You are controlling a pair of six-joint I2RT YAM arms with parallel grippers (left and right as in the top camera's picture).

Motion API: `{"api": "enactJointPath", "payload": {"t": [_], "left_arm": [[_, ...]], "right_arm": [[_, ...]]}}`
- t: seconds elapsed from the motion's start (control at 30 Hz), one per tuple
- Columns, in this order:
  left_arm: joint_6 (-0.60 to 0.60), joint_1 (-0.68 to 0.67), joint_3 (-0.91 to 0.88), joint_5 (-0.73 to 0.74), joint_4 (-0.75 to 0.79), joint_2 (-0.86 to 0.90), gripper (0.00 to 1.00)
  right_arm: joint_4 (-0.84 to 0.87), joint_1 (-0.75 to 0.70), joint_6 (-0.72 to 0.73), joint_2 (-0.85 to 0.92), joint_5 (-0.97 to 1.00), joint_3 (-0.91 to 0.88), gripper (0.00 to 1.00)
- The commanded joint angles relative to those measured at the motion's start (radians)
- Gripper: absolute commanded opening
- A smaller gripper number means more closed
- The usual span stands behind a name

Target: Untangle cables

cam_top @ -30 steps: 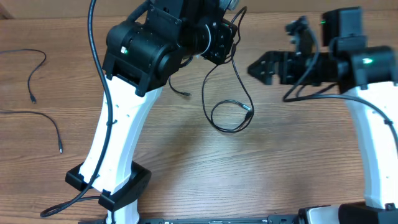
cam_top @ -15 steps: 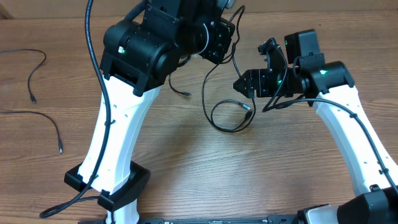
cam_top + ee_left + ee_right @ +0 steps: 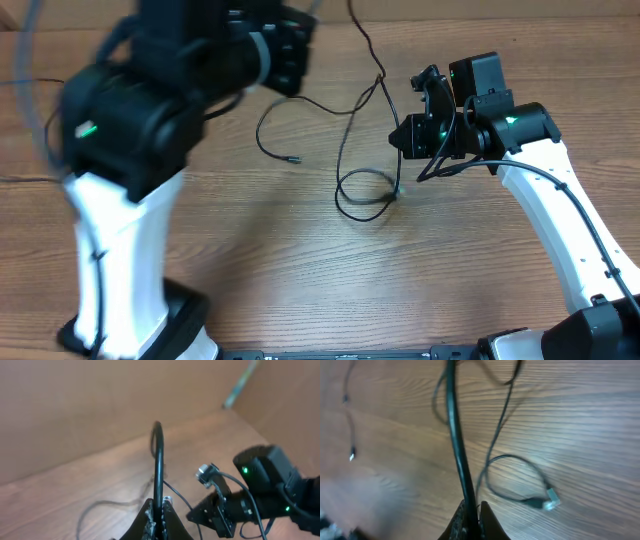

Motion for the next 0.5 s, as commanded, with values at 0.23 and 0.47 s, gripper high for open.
{"api": "enactJointPath", "payload": {"t": [0.23, 0.47], "left_arm": [[-0.028, 0.151, 0.022, -0.127, 0.067, -0.28, 0.04], [0.018, 0.16, 0.022, -0.418, 0.142, -0.388, 0.04]], "right_arm": [[-0.018, 0.002, 0.202, 0.0, 0.299, -0.029, 0.04], [-0.003, 0.002, 0.301, 0.001, 0.411, -0.112, 0.04]]}}
